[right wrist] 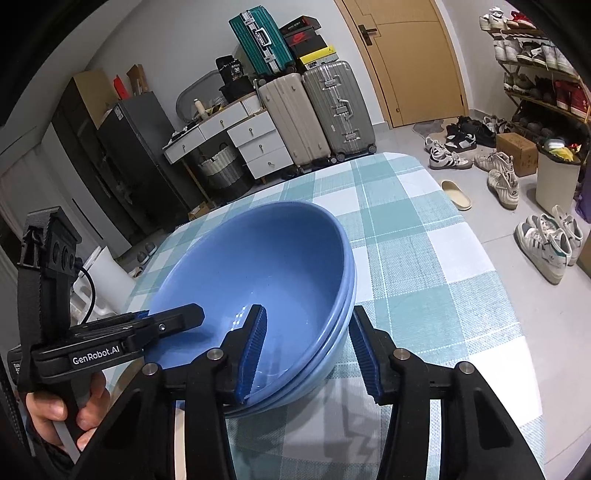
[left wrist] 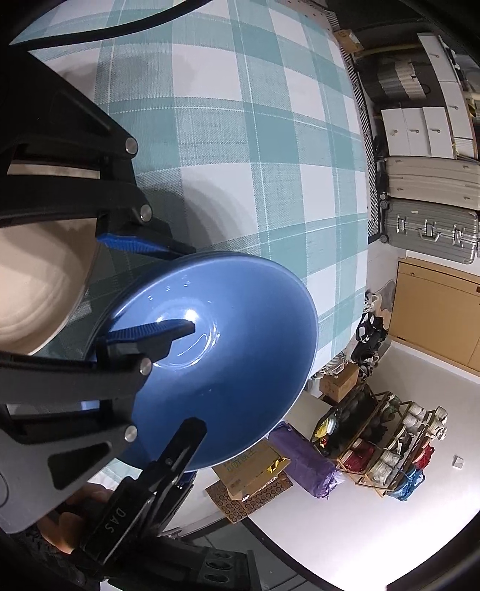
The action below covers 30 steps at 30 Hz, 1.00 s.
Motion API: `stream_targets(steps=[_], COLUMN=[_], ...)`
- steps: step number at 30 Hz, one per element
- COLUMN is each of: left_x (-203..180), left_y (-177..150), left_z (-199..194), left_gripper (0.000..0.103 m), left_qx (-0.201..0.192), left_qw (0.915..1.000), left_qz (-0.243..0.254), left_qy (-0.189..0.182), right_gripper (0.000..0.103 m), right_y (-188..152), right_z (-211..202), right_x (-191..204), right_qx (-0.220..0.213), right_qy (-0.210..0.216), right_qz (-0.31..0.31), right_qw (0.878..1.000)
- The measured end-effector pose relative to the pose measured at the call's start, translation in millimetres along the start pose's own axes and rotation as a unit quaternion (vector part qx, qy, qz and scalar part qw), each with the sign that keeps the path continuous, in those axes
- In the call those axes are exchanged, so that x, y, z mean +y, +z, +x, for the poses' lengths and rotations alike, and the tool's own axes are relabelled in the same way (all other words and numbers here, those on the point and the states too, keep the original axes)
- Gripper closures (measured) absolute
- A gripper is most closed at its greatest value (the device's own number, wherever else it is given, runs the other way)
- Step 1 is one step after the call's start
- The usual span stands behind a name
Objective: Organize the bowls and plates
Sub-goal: 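Grasp the nested bowl stack rim with the left gripper while right gripper holds it, then carry the bowl stack with both grippers over the cream plate stack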
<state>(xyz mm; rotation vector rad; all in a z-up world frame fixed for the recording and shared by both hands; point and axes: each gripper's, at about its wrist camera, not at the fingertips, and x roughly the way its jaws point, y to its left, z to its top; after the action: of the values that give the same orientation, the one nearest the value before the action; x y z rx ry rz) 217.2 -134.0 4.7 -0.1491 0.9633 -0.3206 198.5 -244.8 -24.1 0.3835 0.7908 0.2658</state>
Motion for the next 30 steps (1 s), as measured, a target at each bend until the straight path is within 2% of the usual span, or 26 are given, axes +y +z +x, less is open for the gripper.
stream_targets(steps=[16,30], left_x=[-14.6,-26.9], left_y=[-12.1,-32.7], left_z=[-38.4,-106.3], left_gripper=[0.073,0.073], left_qx=[-0.022,-0.059], left_qw=[0.9996,0.9981], left_qz=[0.016,0.018], left_qy=[0.005,0.006], right_gripper=[0.055,0.055], right_y=[-5.0,-9.0], right_z=[-29.7,-73.7], right_x=[13.0,44.2], right_qx=[-0.018,-0.046], right_qy=[-0.006,-0.005], right_qz=[-0.013,-0.037], right_qw=[1.0,0.998])
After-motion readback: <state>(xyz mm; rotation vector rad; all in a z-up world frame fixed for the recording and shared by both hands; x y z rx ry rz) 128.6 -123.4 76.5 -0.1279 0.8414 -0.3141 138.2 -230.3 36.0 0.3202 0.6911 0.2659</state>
